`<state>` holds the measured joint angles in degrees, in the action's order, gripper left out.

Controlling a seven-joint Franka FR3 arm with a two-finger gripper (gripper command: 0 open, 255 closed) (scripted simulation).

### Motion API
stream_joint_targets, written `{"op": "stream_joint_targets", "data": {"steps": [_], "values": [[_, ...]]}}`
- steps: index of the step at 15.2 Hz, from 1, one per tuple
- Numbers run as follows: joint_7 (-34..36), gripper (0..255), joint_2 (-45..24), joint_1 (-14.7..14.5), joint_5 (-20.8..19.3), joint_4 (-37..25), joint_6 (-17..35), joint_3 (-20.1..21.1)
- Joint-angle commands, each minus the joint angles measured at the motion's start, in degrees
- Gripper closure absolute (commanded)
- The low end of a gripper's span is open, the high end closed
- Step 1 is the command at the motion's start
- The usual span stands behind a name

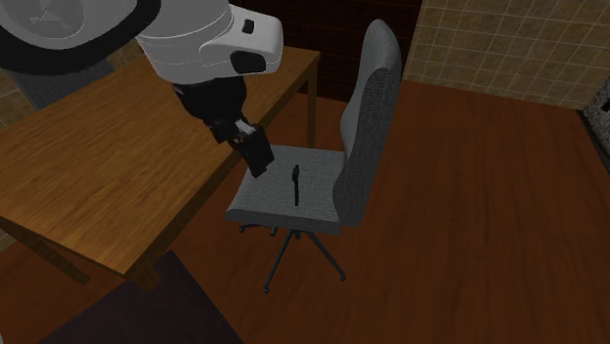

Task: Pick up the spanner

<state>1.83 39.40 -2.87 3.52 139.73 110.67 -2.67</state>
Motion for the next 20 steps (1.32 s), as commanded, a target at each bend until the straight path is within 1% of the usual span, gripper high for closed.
{"op": "stream_joint_targets", "data": {"steps": [1,5,10,15,20], "values": [[-1.79,0,-2.96,-0.88,0.15,1.09,4.48,-0.08],[-5.41,0,-10.12,-2.67,0.63,1.54,12.6,-0.34],[-10.16,0,-20.14,-4.92,1.7,0.23,21.93,-0.57],[-15.22,0,-30.84,-7.0,3.37,-3.05,29.91,-0.5],[-20.4,0,-41.73,-8.43,5.35,-8.13,36.26,0.3]]}}
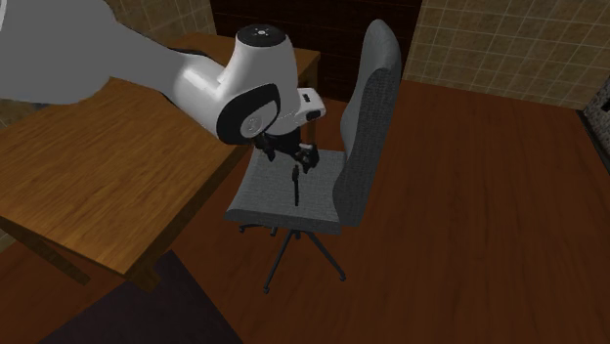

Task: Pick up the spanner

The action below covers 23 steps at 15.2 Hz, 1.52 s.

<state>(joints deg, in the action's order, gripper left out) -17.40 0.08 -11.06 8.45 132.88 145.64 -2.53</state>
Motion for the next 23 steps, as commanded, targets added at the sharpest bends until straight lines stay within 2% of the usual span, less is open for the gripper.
{"op": "stream_joint_targets", "data": {"steps": [1,7,14,23], "values": [[-2.17,0,-4.58,-0.44,0.77,-2.5,2.35,0.42],[-7.3,0,-17.48,-1.05,1.75,-11.06,7.4,2.48],[-11.31,0,-32.34,-2.0,0.26,-23.76,10.42,4.55],[-12.09,0,-37.38,-1.74,0.58,-24.96,14.26,5.05]]}}
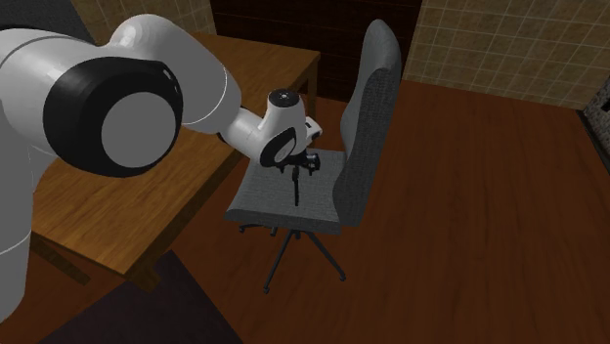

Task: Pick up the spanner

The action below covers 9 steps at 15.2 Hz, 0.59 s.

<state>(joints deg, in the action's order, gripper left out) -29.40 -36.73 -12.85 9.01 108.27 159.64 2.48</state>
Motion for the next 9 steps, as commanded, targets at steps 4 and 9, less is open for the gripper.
{"op": "stream_joint_targets", "data": {"steps": [4,9], "values": [[-0.09,255,-0.52,0.07,0.02,-0.35,0.2,0.04],[-0.09,255,-0.52,0.07,0.02,-0.36,0.2,0.04]]}}
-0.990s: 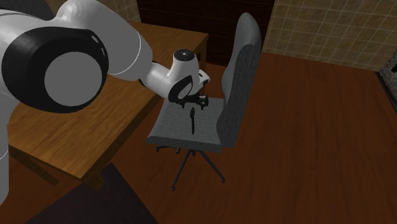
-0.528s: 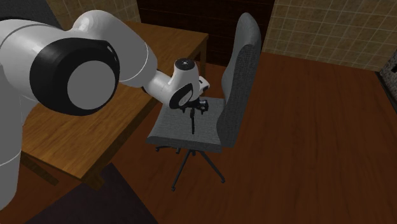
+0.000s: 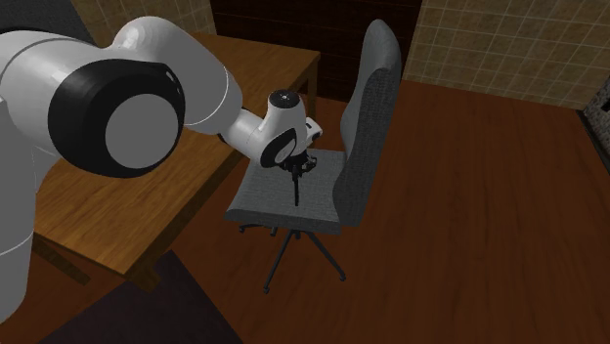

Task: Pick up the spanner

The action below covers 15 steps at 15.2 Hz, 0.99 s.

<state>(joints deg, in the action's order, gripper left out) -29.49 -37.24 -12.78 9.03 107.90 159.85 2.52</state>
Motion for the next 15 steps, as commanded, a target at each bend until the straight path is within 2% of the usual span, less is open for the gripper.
{"op": "stream_joint_targets", "data": {"steps": [1,15], "values": [[0.0,255,-0.01,0.0,0.0,0.01,-0.01,0.0],[1.23,255,7.74,-0.51,-0.71,1.07,-6.68,-0.79]]}}
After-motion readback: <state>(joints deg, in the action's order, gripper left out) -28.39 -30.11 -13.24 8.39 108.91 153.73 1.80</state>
